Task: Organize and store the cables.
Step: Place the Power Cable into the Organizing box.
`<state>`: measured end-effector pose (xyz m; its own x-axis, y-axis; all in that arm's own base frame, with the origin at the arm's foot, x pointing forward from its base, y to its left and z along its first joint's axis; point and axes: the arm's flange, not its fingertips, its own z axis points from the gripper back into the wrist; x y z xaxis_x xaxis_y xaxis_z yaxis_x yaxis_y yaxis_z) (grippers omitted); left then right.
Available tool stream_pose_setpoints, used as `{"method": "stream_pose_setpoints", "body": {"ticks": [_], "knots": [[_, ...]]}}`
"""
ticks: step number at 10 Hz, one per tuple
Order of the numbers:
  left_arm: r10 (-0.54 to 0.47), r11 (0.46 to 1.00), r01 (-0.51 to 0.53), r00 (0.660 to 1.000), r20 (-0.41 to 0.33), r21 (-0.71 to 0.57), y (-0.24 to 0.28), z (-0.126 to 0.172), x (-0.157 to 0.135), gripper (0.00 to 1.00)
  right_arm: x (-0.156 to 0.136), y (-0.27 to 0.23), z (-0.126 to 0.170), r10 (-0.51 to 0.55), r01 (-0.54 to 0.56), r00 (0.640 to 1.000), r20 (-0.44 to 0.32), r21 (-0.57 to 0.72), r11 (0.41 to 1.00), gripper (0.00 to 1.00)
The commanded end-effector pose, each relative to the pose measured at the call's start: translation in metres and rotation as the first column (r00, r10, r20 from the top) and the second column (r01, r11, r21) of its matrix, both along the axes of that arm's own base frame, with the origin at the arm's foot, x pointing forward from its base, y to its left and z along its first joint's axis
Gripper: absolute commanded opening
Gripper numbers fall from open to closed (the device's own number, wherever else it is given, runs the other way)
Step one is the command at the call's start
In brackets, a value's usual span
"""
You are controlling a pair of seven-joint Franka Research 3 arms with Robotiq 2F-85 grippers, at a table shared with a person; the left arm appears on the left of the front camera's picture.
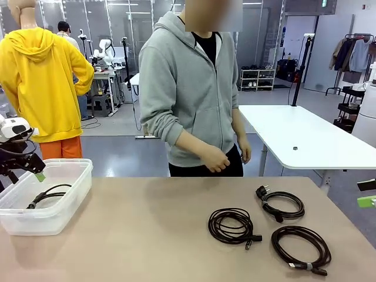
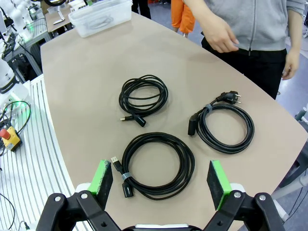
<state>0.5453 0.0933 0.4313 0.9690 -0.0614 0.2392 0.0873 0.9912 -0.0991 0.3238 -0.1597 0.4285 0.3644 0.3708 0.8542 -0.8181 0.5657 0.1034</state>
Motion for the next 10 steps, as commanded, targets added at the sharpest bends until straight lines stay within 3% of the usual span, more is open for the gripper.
{"method": "stream_pose_setpoints", "body": {"ticks": [1,9,10], "knots": [[-0.007,1.000,0.007,1.000,-0.003,0.001,0.002,0.002,0.003,1.00,0.000,0.000,0.001,0.003,-0.003,1.000,0.025,0.012,1.000,1.00],[0.000,1.000,0.000,1.000,0.001,0.000,0.000,0.000,0.001,1.00,0.000,0.000,0.001,0.003,-0.003,1.000,0.025,0.012,1.000,1.00],[-0.076,0.995,0.081,0.995,0.066,-0.064,0.001,0.033,-0.013,1.00,0.000,0.000,0.001,0.003,-0.003,1.000,0.025,0.012,1.000,1.00]]}}
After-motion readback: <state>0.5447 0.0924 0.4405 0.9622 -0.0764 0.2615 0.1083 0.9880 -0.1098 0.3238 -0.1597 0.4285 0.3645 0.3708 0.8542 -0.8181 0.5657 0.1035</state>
